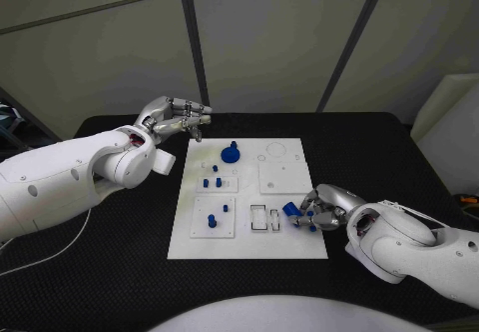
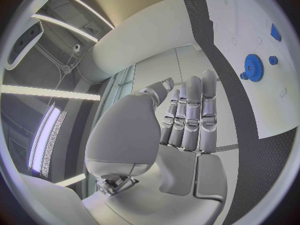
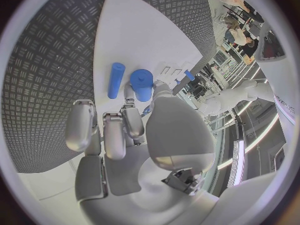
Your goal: Assemble the parts on the task board
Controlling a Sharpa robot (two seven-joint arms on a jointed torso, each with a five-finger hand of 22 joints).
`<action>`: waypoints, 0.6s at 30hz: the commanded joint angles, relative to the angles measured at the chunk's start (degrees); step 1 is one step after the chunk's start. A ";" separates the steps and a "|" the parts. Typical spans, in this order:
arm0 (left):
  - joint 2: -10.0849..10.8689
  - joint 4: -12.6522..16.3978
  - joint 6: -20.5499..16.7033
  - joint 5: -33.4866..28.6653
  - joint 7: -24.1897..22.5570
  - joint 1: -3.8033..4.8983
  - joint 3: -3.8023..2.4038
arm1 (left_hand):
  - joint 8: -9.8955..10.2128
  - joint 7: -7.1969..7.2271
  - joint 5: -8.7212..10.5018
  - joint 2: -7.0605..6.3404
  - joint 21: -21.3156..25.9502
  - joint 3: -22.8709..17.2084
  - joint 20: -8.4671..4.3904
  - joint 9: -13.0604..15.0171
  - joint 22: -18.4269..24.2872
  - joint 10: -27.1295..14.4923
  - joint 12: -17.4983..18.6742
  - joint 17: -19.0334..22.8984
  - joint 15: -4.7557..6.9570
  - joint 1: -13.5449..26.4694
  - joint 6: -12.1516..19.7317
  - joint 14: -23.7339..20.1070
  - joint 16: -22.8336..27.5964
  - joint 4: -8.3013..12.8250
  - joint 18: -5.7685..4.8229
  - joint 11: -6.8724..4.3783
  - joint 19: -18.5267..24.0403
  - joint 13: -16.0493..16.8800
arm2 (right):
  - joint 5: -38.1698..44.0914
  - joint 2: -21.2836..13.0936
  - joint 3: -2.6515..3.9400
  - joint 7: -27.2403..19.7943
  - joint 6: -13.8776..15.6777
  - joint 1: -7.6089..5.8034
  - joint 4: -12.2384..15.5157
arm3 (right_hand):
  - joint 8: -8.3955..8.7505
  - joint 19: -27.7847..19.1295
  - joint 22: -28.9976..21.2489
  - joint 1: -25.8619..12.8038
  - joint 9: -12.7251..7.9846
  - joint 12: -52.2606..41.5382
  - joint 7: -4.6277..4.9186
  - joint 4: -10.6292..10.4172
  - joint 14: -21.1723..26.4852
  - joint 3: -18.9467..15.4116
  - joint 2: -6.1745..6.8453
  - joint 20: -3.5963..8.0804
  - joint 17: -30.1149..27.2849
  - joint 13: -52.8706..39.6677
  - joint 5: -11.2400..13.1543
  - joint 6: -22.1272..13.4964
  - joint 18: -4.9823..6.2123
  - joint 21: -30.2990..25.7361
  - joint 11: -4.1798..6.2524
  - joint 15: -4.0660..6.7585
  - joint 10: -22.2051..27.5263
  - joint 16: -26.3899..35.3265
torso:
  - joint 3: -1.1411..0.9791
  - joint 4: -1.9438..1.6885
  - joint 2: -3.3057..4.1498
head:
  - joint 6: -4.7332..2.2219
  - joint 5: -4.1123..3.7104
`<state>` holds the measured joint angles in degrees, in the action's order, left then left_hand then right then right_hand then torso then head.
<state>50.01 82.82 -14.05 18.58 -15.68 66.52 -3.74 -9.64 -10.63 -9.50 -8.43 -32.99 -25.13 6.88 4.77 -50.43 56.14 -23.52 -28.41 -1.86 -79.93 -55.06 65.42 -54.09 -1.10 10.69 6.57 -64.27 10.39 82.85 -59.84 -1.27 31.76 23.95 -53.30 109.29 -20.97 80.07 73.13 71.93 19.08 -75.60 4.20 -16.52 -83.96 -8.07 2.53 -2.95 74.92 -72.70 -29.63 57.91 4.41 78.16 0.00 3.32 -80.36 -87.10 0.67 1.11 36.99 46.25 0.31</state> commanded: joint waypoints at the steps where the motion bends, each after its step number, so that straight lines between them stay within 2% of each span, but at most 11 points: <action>1: -0.10 -0.01 0.60 -0.09 -0.63 0.05 -0.01 | -0.39 0.12 0.02 0.34 0.22 0.35 0.28 -0.03 0.08 -0.52 -0.25 0.09 0.08 0.30 0.33 -0.37 0.12 0.01 -0.23 -0.05 0.11 0.07 | -3.42 -0.37 0.03 -1.33 5.01 -0.06 1.40 | -0.28 0.27 0.20 0.53 0.45 -0.43 0.02 0.16 -4.92 -0.13 -0.37 0.12 9.72 -0.19 -0.45 0.49 -0.60 0.28 0.08 0.36 -0.32 -0.31 | 0.07 -0.04 -0.02 | -0.07 -0.11; 6: -0.28 -0.05 0.68 -0.09 -0.62 0.05 -0.01 | -0.39 0.12 0.02 0.34 0.22 0.35 0.28 -0.03 0.08 -0.52 -0.25 0.09 0.08 0.30 0.33 -0.37 0.12 0.01 -0.23 -0.05 0.11 0.07 | -5.29 -0.66 0.07 -2.19 8.12 -0.09 3.01 | -0.39 0.31 0.27 0.64 0.79 -0.37 -0.06 0.08 -4.94 -0.23 -0.61 0.21 9.82 -0.29 -1.17 0.52 -0.61 0.33 0.17 0.44 -0.41 -0.36 | 0.07 -0.11 -0.01 | -0.32 -0.08; 10: -0.34 -0.10 0.68 -0.09 -0.64 0.05 -0.01 | -0.45 0.12 -0.01 0.44 0.32 0.45 0.29 -0.03 0.15 -0.61 -0.40 0.14 0.08 0.40 0.35 -0.37 0.09 -0.06 -0.22 -0.06 0.07 0.09 | -6.25 -0.44 0.12 -2.58 9.11 -0.12 3.67 | -0.40 0.33 0.31 0.55 0.94 -0.28 -0.07 0.02 -4.94 -0.34 -0.67 0.25 9.83 -0.27 -1.59 0.46 -0.62 0.35 0.18 0.47 -0.39 -0.36 | 0.06 -0.02 0.00 | -0.26 0.19; 13: -0.38 -0.11 0.67 -0.09 -0.65 0.05 -0.01 | -0.45 0.12 -0.01 0.44 0.32 0.45 0.29 -0.03 0.15 -0.61 -0.40 0.14 0.08 0.40 0.35 -0.37 0.09 -0.06 -0.22 -0.06 0.07 0.09 | -7.06 0.46 0.15 -2.70 8.29 -0.14 3.70 | -0.41 0.34 0.33 0.52 1.00 -0.27 -0.08 0.00 -4.94 -0.38 -0.71 0.26 9.83 -0.31 -1.75 0.45 -0.63 0.37 0.19 0.48 -0.41 -0.36 | 0.13 -0.01 0.04 | -0.29 0.25; 18: -0.56 -0.13 0.68 -0.09 -0.67 0.05 -0.01 | -0.45 0.12 -0.01 0.44 0.32 0.45 0.29 -0.03 0.15 -0.61 -0.40 0.14 0.08 0.40 0.35 -0.37 0.09 -0.06 -0.22 -0.06 0.07 0.09 | -8.12 2.95 0.17 -2.41 5.44 -0.16 2.70 | -0.41 0.26 0.23 0.15 1.17 -0.07 -0.05 -0.10 -4.91 -0.64 -0.72 0.28 9.67 -0.18 -1.67 0.40 -0.61 0.29 0.17 0.48 -0.34 -0.28 | 0.09 -0.10 0.04 | -0.28 0.36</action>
<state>49.55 82.67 -13.99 18.58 -15.68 66.51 -3.74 -9.87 -10.63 -9.50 -8.20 -32.99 -24.97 6.88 4.77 -50.34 55.94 -23.51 -28.33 -1.86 -79.69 -55.06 65.42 -54.10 -1.26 10.69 6.37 -64.27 10.43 76.85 -57.34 -1.14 30.06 30.40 -53.36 112.29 -21.26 80.28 73.42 72.32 20.29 -75.83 4.17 -16.60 -84.04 -8.45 2.14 -2.75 74.92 -72.92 -31.08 57.95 4.42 78.27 0.21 3.40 -80.57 -87.09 0.76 1.05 37.02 45.94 0.64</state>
